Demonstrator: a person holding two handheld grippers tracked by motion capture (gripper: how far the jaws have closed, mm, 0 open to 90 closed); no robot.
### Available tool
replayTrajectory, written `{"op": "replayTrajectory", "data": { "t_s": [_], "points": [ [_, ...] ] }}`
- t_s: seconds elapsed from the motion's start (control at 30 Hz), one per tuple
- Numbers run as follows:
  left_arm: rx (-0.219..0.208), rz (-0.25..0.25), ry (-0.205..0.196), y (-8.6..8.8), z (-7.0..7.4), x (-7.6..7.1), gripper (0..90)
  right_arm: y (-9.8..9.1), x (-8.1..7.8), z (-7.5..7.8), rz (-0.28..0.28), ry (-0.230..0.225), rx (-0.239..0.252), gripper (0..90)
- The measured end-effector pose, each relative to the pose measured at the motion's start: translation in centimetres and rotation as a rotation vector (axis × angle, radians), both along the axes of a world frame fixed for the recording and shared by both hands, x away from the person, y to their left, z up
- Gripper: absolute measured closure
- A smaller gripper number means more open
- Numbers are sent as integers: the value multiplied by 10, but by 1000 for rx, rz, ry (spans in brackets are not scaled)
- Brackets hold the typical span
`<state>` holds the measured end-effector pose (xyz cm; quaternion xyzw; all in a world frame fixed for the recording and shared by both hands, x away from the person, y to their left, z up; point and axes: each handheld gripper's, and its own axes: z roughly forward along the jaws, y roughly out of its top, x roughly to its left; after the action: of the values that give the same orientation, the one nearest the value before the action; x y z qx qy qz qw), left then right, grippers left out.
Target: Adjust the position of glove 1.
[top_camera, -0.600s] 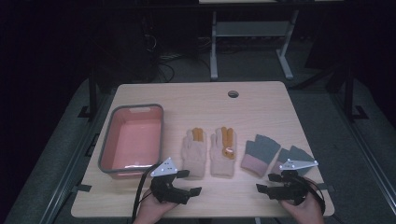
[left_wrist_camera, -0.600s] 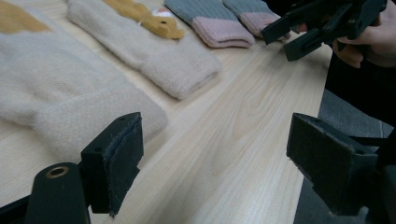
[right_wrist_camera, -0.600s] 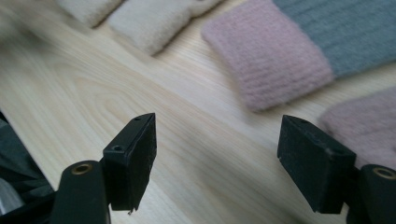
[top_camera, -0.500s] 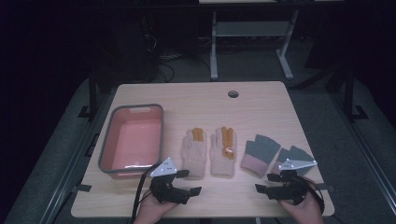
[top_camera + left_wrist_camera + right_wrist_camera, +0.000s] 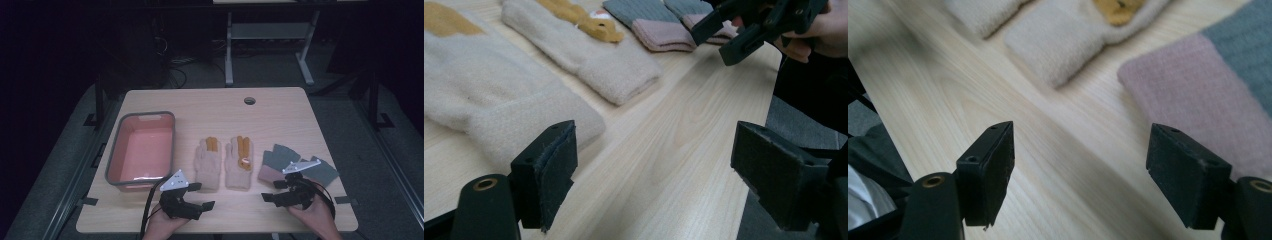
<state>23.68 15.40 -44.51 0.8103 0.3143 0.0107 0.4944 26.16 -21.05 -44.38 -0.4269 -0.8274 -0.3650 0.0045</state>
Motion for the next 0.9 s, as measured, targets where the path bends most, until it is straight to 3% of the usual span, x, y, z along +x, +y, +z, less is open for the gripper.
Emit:
{"op": "replayTrajectory", "data": {
  "t_s": [0.47,0.9],
  "points": [
    [5,3,-18,2,3,-3,185,26,16,17,63,-14,-7,269],
    [9,4,-15,3,1,-3,185,37,39,30,74,-14,-7,269]
  ]
}}
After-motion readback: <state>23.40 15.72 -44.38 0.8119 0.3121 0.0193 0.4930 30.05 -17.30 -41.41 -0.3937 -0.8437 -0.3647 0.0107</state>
